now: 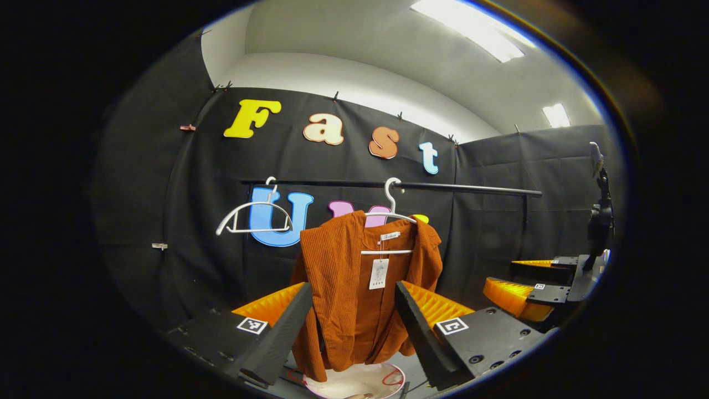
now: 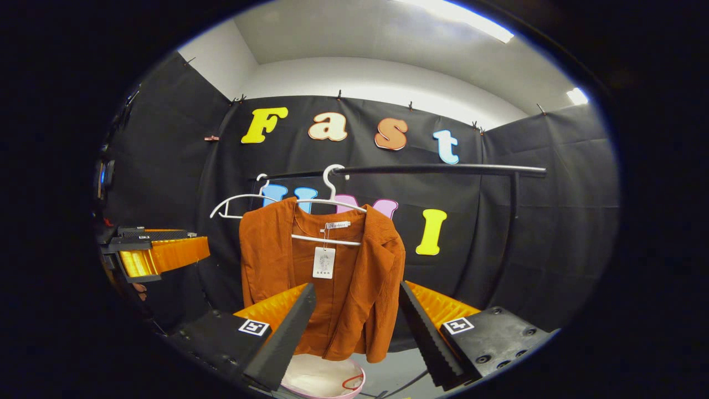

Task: Grasp the clothes on the hanger with both hands and then place them into the laundry hamper below.

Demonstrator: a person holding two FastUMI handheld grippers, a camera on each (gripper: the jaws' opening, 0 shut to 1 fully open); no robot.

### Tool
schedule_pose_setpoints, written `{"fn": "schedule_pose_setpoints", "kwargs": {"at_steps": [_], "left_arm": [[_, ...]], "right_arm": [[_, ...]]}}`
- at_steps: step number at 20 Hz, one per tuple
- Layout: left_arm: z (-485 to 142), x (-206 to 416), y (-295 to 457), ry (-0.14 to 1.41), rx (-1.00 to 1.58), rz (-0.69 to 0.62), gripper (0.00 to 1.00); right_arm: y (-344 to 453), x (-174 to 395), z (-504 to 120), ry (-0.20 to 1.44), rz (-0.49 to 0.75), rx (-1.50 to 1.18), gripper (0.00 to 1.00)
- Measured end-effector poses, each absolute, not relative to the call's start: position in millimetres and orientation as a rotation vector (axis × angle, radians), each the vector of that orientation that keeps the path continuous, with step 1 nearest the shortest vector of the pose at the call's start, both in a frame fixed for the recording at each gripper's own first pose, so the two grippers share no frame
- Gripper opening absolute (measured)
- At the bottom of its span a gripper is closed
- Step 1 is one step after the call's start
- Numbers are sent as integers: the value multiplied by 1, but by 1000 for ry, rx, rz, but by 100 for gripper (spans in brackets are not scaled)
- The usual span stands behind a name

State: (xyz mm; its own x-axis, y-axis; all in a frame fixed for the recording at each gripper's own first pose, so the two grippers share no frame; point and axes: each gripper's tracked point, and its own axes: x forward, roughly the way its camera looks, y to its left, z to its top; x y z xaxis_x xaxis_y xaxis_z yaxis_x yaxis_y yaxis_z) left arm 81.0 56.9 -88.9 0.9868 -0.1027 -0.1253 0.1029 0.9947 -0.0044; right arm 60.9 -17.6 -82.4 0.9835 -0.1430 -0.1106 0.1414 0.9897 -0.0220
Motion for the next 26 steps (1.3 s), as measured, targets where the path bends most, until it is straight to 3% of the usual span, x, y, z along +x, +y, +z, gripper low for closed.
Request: {"fn": "schedule_pose_setpoints", "kwargs": {"at_steps": [6, 12, 20, 26], "left_arm": [[-152, 159, 78, 221, -11, -21, 94], [-182, 205, 96, 258, -123, 88, 94], [-181, 236, 36, 264, -73, 11, 94], [-193, 257, 39, 261, -51, 75, 94]], "right_arm": [[-52, 145, -136, 188, -60, 3, 98], [-80, 192, -169, 225, -13, 26, 98], [-84, 233, -203, 289, 51, 158, 98], [-76, 252, -216, 298, 87, 187, 98]]}}
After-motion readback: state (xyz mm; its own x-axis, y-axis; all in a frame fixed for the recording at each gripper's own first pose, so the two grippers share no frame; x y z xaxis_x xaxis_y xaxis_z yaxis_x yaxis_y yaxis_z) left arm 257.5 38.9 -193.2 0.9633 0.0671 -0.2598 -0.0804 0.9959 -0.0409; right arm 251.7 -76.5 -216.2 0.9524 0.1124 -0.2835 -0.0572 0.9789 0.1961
